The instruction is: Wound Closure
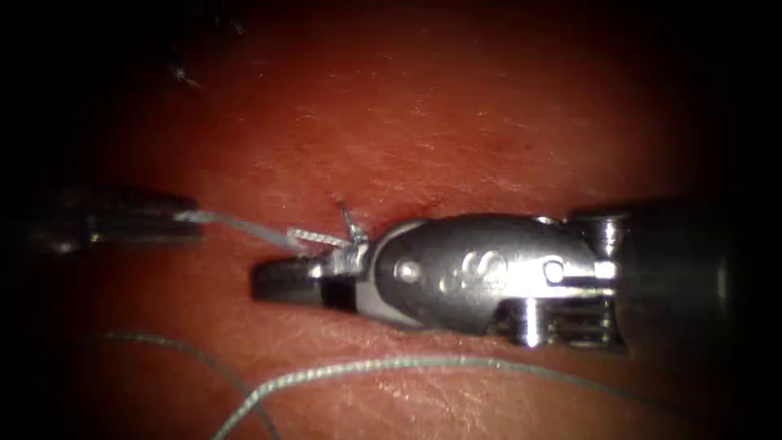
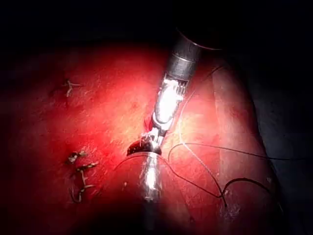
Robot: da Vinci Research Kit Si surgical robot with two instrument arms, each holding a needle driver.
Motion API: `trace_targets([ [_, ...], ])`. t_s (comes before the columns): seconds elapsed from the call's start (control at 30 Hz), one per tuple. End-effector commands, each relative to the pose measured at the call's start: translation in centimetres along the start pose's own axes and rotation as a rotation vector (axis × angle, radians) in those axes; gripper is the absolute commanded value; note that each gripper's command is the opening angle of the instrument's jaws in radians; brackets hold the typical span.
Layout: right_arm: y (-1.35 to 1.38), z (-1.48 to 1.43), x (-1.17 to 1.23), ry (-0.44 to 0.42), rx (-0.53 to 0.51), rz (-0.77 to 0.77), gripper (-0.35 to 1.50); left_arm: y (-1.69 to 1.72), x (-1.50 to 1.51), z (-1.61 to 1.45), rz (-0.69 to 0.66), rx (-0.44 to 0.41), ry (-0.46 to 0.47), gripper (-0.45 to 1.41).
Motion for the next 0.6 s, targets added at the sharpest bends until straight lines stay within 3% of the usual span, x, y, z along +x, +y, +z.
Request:
trace_targets([
  [0.03, -0.03, 0.08, -0.03, 0.003, 0.007, -0.001, -0.35, -0.04, -0.02, 0.02, -0.005, 0.013, 0.004, -0.45],
  [0.3, -0.06, 0.08, 0.00, 0.022, 0.022, -0.005, -0.35, -0.50, 0.07, -0.32, 0.017, 0.081, 0.053, -0.45],
  [0.47, -0.04, 0.07, 0.00, 0.039, 0.017, -0.005, -0.35, -0.61, 0.11, -0.28, 0.029, 0.114, 0.042, -0.45],
  [0.5, -0.03, 0.07, 0.00, 0.051, 0.011, 0.019, -0.25, -0.63, 0.11, -0.24, 0.029, 0.125, 0.042, -0.45],
  [0.53, -0.02, 0.06, 0.02, 0.068, -0.005, 0.044, 0.42, -0.64, 0.12, -0.16, 0.032, 0.122, 0.044, -0.45],
  [0.6, 0.02, 0.01, 0.06, 0.088, -0.075, 0.070, 1.40, -0.65, 0.11, -0.02, 0.035, 0.114, 0.049, -0.45],
])
